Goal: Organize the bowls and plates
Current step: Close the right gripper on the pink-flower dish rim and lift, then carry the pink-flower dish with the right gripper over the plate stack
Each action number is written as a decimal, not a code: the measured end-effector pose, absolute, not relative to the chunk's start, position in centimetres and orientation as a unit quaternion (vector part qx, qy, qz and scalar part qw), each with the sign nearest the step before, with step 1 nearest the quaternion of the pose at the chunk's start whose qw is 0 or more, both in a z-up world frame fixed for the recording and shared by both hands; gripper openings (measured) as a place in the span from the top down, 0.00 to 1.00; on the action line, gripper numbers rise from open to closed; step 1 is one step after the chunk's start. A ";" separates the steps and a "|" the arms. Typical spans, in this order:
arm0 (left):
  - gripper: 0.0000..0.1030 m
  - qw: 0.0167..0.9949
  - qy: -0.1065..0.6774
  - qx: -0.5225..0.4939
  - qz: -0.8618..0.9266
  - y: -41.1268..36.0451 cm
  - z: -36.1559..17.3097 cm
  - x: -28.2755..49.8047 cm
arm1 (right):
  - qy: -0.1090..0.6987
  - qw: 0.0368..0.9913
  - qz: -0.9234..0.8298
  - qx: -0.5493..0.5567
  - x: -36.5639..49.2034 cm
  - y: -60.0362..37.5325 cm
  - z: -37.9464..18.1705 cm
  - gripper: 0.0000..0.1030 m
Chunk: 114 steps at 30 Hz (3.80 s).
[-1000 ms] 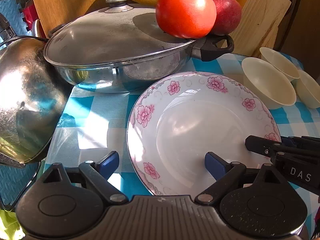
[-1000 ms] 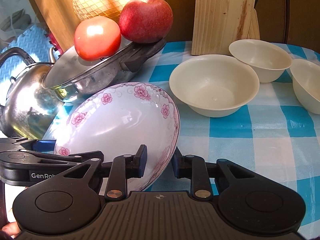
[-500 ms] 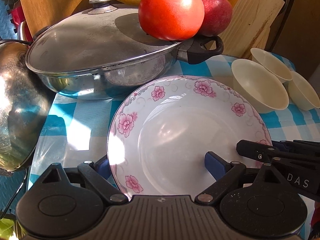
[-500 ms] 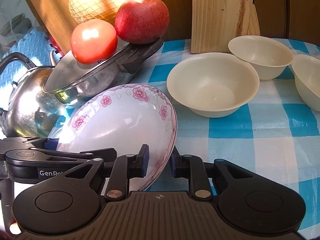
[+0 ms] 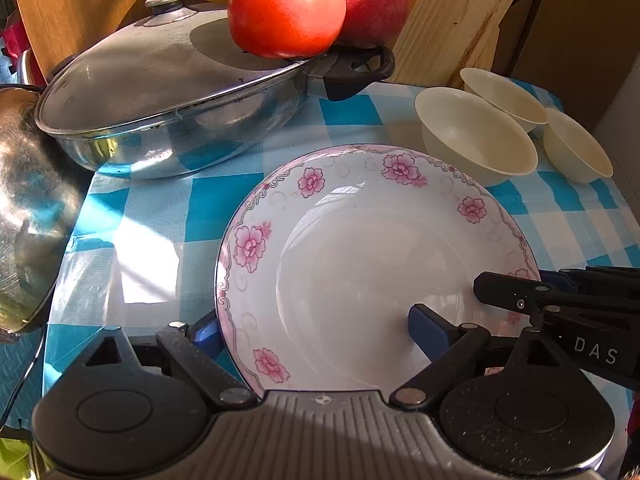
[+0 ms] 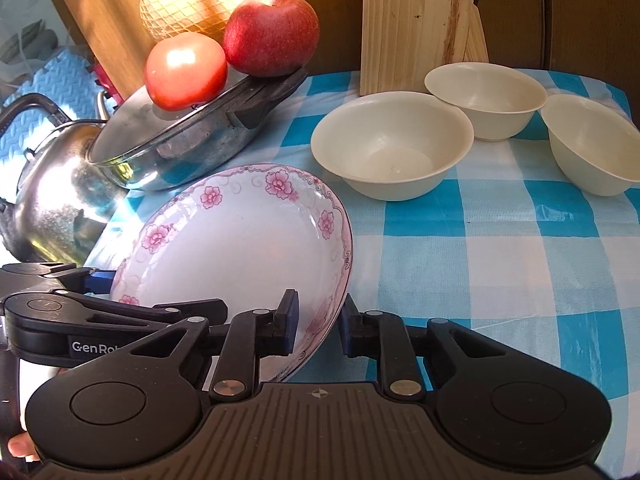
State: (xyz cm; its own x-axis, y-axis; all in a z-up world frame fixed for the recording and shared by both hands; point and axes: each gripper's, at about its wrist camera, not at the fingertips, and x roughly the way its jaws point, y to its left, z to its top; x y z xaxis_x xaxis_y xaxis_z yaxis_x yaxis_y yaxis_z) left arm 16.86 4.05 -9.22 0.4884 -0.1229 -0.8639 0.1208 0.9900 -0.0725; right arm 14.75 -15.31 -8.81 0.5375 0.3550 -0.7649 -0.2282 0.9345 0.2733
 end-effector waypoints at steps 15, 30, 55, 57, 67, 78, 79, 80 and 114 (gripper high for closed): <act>0.16 0.867 0.495 -0.011 -0.056 4.2 -9.3 17.1 | 0.445 0.876 0.157 0.100 15.5 -15.6 -9.0 0.72; 0.18 0.881 0.471 -0.004 -0.049 4.3 -7.8 15.9 | 0.430 0.882 0.164 0.095 14.5 -15.5 -8.0 0.73; 0.18 0.899 0.431 0.003 -0.073 2.8 -5.4 11.1 | 0.387 0.904 0.160 0.084 9.5 -17.0 -5.2 0.73; 0.18 0.901 0.428 0.006 -0.075 2.6 -5.3 10.6 | 0.385 0.905 0.158 0.085 8.8 -17.3 -5.0 0.73; 0.18 0.904 0.417 0.017 -0.088 1.3 -5.3 7.4 | 0.379 0.909 0.149 0.090 4.9 -18.4 -4.9 0.73; 0.18 0.902 0.417 0.027 -0.105 0.5 -5.9 4.4 | 0.379 0.910 0.140 0.090 0.8 -19.2 -5.4 0.73; 0.18 0.902 0.418 0.027 -0.106 0.4 -6.0 4.2 | 0.380 0.910 0.139 0.091 0.5 -19.3 -5.6 0.73; 0.18 0.902 0.418 0.028 -0.106 0.4 -6.1 3.9 | 0.382 0.909 0.139 0.092 0.3 -19.4 -5.7 0.73; 0.18 0.898 0.423 0.050 -0.107 0.0 -7.4 0.7 | 0.379 0.915 0.135 0.038 -4.0 -18.4 -6.6 0.73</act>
